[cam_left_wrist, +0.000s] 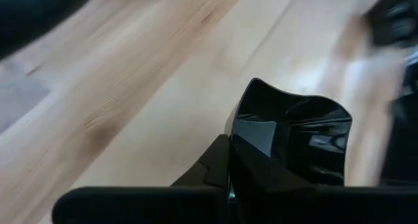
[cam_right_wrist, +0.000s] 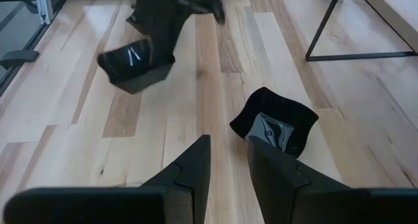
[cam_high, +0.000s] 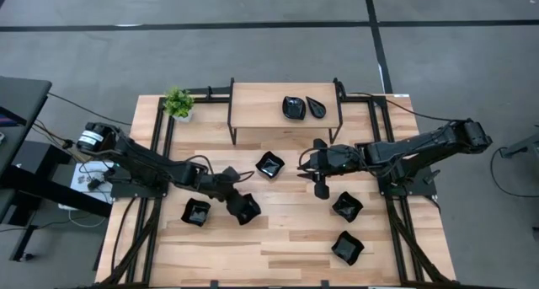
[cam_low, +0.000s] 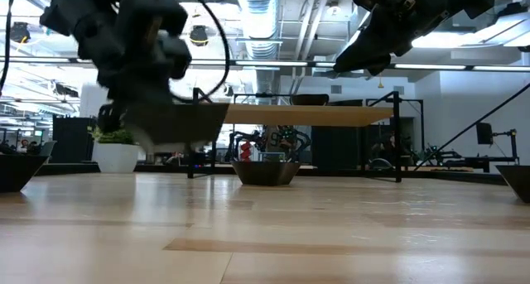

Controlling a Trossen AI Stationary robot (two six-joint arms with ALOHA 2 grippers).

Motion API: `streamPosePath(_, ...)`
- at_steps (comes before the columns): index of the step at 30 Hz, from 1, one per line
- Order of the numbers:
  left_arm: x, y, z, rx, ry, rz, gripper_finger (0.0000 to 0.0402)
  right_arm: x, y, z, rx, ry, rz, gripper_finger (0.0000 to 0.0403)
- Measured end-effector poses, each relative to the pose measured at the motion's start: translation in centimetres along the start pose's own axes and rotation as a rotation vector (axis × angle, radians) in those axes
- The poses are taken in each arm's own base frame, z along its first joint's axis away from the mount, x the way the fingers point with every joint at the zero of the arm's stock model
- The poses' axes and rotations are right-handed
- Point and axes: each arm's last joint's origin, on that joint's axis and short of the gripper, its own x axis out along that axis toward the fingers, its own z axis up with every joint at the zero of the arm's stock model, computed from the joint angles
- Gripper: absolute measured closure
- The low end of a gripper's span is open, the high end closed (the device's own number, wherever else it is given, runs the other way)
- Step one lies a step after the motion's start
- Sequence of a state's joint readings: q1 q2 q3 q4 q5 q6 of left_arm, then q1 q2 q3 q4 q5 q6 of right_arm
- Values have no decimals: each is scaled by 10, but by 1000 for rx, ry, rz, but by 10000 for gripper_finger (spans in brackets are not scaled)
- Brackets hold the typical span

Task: Pick & Place Mini shaped plates
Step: Put the black wave square shaped plate on the shelf

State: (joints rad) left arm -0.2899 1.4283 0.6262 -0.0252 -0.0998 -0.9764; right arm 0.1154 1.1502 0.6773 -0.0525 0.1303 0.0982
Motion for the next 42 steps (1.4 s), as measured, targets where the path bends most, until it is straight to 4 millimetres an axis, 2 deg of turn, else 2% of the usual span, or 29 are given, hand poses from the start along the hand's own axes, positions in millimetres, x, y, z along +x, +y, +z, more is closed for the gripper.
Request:
streamPosePath(9, -39, -12, 18, -24, -194, -106, 393, 0, 0, 0, 1, 0, -1, 305)
streamPosePath(20, -82, -5, 47, 27, -391, -167, 391, 0, 0, 0, 56, -1, 0, 305)
streamPosePath(25, -101, 4, 61, 59, -492, -157, 393, 0, 0, 2, 101, -23, 2, 305)
streamPosePath(30, -116, 19, 79, 69, -606, -108, 391, 0, -2, 12, 183, -119, 9, 305)
streamPosePath(42, -136, 66, 120, 96, -762, 12, 391, -3, -4, 24, 253, -256, -52, 305)
